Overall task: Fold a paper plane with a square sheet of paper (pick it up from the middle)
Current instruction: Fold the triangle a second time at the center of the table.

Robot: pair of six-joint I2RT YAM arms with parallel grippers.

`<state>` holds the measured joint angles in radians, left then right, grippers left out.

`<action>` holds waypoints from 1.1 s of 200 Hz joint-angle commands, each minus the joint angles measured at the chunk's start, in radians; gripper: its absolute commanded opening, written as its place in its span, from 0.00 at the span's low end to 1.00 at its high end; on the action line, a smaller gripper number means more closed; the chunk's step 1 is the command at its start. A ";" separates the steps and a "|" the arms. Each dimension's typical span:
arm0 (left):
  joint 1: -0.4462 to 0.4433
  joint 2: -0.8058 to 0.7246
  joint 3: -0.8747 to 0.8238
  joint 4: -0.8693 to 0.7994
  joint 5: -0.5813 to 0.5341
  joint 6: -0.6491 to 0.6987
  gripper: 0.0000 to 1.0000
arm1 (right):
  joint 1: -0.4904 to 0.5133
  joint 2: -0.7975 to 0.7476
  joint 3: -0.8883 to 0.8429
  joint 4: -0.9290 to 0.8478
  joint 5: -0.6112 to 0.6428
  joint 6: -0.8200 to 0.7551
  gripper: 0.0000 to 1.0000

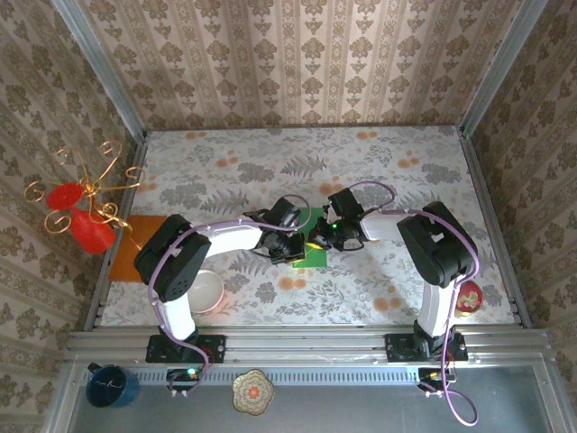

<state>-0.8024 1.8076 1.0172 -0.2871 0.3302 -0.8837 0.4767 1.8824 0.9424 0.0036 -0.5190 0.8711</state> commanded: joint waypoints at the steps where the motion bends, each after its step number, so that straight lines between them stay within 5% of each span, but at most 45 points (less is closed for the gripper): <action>1: 0.009 0.012 -0.006 -0.067 -0.023 0.029 0.00 | -0.011 0.078 -0.044 -0.123 0.112 0.014 0.00; 127: -0.008 -0.148 -0.127 -0.268 -0.079 0.069 0.00 | -0.020 0.089 -0.037 -0.134 0.115 0.008 0.00; 173: -0.004 -0.217 -0.069 -0.148 -0.092 0.057 0.00 | -0.020 0.078 -0.042 -0.110 0.100 0.015 0.00; 220: -0.004 -0.108 -0.020 -0.051 -0.053 0.021 0.00 | -0.020 0.078 -0.041 -0.084 0.077 0.024 0.00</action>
<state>-0.8101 1.6417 0.9604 -0.3840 0.2642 -0.8379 0.4694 1.8874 0.9424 0.0101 -0.5385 0.8742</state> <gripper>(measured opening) 0.059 0.063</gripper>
